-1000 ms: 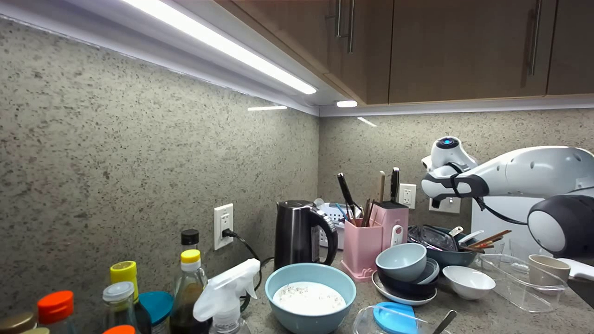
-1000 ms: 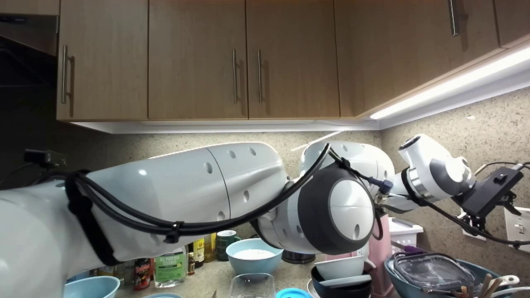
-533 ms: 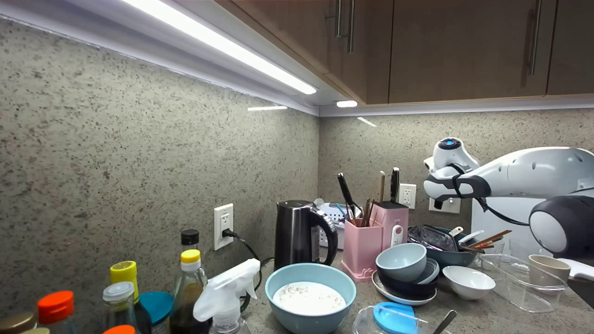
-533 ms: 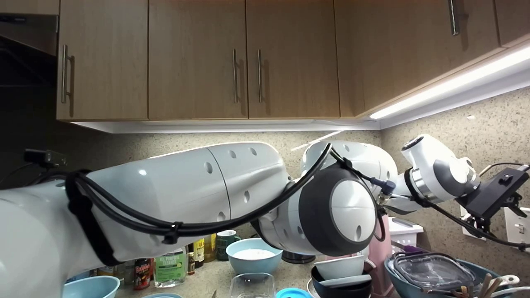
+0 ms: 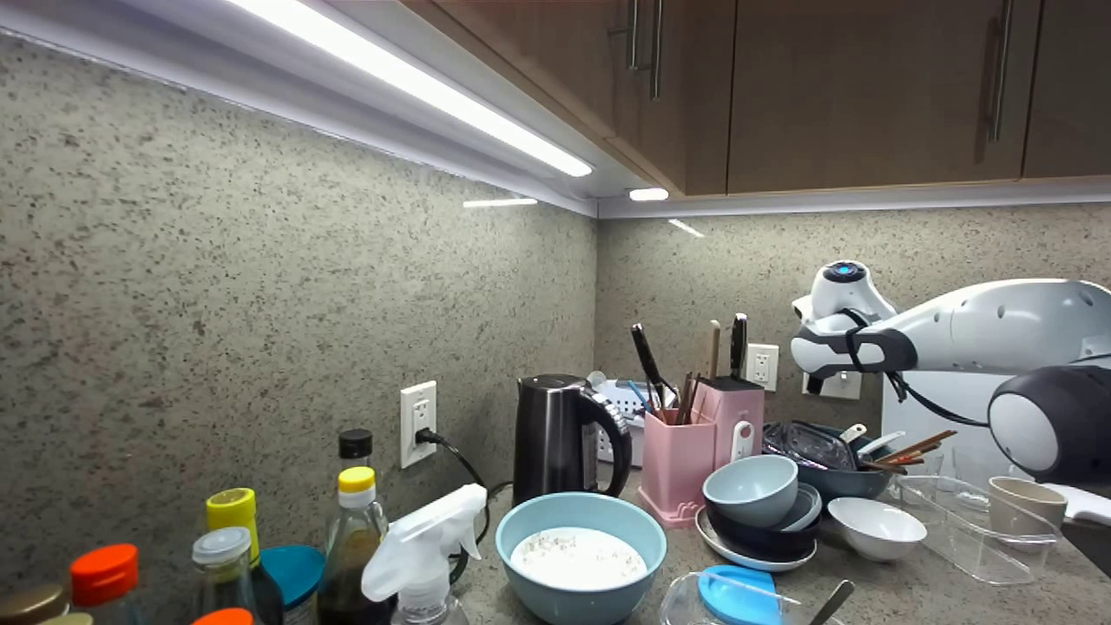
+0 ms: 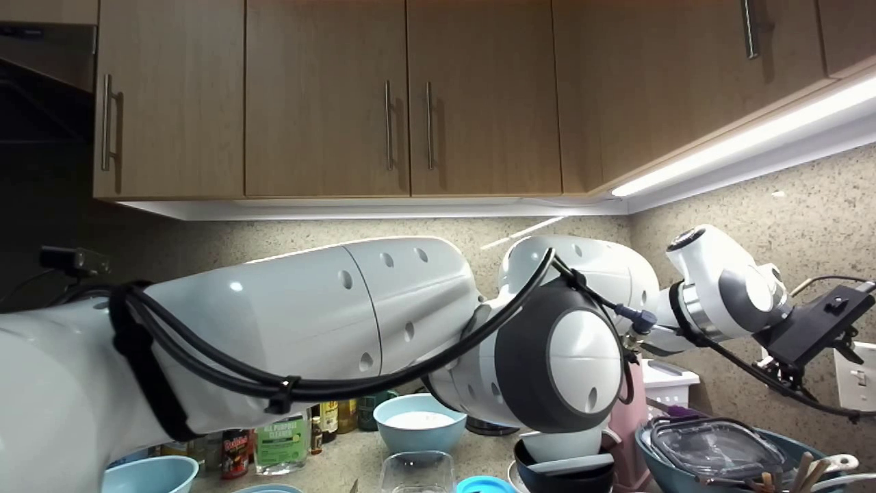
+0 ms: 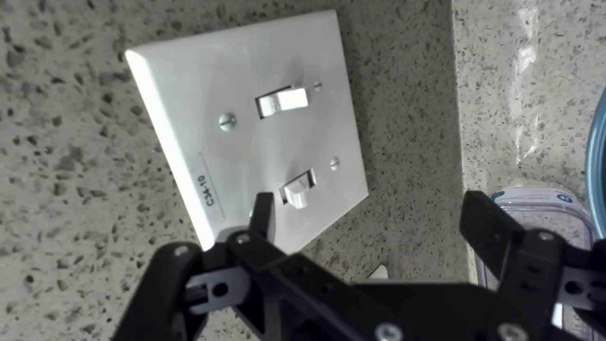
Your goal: Turn off the left light switch
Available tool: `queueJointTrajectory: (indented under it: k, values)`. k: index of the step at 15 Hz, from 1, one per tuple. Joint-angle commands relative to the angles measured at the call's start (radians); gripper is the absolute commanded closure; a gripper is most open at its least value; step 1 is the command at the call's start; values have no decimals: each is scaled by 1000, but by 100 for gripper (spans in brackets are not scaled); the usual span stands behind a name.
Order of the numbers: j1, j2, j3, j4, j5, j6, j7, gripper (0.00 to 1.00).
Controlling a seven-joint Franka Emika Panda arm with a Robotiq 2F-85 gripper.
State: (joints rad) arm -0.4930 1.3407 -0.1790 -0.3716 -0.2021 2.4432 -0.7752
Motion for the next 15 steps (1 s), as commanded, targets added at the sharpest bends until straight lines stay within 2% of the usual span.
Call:
queueJointTrajectory:
  k: [1,12,15]
  values:
    - [3,-7,-5,-14,-3,0,3,0]
    - [3,3,30,-20,14,-39,-47,0]
    - [1,14,1,0,-4,-17,1,0]
